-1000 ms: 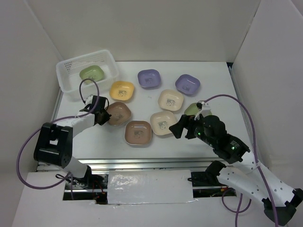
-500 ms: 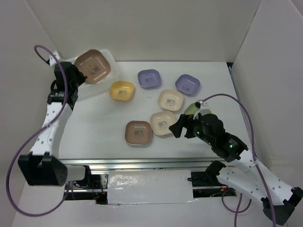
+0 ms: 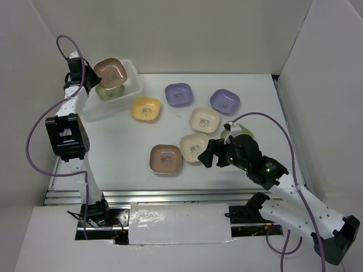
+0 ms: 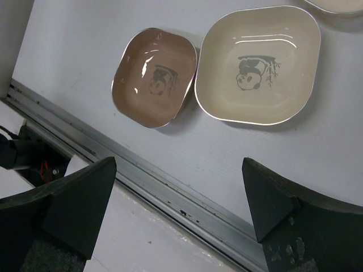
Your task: Place the plates into the plastic bin on the countertop
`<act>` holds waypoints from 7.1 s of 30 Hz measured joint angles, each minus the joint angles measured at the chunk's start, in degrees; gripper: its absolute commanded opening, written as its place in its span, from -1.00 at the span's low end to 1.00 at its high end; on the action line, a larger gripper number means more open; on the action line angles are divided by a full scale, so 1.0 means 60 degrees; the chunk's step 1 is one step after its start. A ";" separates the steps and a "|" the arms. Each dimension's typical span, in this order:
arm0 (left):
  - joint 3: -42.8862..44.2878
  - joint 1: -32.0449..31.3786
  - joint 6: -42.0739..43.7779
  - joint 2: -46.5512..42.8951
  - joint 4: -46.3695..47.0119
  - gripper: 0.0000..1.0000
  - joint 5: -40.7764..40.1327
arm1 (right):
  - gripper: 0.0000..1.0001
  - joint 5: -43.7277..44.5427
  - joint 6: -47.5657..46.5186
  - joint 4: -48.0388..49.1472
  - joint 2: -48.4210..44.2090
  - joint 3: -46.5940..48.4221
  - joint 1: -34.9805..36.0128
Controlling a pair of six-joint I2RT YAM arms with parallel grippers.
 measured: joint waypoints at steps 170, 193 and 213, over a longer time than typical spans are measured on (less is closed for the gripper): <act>-0.0437 -0.0714 -0.1989 -0.0616 -0.1260 -1.00 -0.1202 | 1.00 0.0302 0.0630 0.0448 0.0572 0.0871 -0.1104; -0.0951 -0.1730 -0.1406 -0.1588 -0.2663 0.99 -0.2437 | 1.00 -0.0503 0.0047 0.1111 0.1606 0.0867 -0.1468; -0.4717 -0.5115 -0.7351 -0.1173 -0.1337 0.99 -0.4878 | 1.00 -0.0696 0.0273 0.1162 0.0033 0.0579 -0.1486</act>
